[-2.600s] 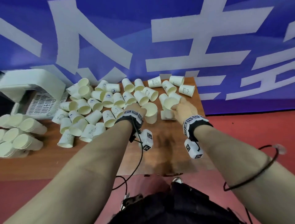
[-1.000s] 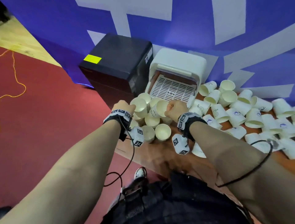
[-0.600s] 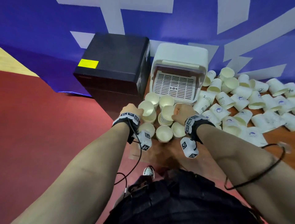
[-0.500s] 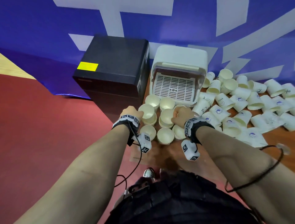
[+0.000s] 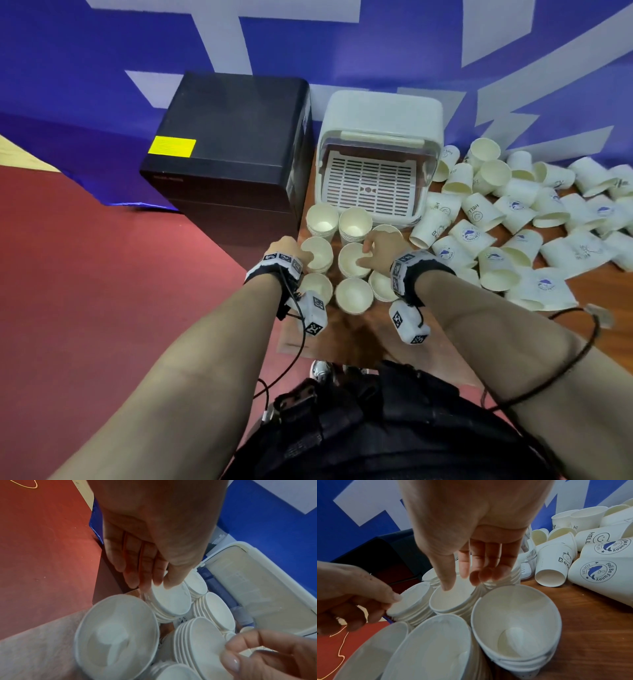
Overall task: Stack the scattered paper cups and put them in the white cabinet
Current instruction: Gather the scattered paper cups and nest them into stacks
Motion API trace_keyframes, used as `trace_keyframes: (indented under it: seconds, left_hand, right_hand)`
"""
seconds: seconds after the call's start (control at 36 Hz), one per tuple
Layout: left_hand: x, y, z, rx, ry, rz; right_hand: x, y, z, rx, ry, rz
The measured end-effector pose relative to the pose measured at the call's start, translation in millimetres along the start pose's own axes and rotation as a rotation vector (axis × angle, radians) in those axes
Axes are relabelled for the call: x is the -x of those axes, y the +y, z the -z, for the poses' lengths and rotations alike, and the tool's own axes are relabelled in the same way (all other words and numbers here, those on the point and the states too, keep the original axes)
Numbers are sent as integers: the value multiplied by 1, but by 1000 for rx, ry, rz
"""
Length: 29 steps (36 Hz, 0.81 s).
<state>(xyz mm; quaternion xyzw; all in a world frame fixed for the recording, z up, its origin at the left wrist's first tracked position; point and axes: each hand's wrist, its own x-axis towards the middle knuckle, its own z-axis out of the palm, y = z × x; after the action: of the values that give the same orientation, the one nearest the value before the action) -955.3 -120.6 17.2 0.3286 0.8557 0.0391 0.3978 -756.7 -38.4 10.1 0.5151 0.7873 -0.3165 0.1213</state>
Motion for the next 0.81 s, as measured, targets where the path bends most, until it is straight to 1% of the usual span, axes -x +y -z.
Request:
trace_keyframes:
  seconds: [0.14,0.28,0.39,0.5,0.56,0.64,0.72,0.81]
  left_hand:
    - [-11,3,-10,-41,-36,3]
    - [-15,3,-14,-78,-34,-13]
    - [-14,4,-12,-82,-39,-43]
    - [-9,12,-8,-80,12,-92]
    - [-5,24,-5,-81,42,-144]
    - [0,49,-5,-81,74,-244]
    - [9,81,-15,-120,47,-370]
    - [19,114,-35,-173,9,-475]
  right_hand:
    - [-5,2,-6,85,-61,11]
    - [-4,0,-9,163,-51,29]
    - [-4,0,-9,157,-50,38]
    - [0,3,-2,112,-38,22]
    - [5,7,3,91,4,14]
    - [12,17,12,62,94,-61]
    - [23,32,21,57,196,-111]
    - [40,54,25,7,285,-231]
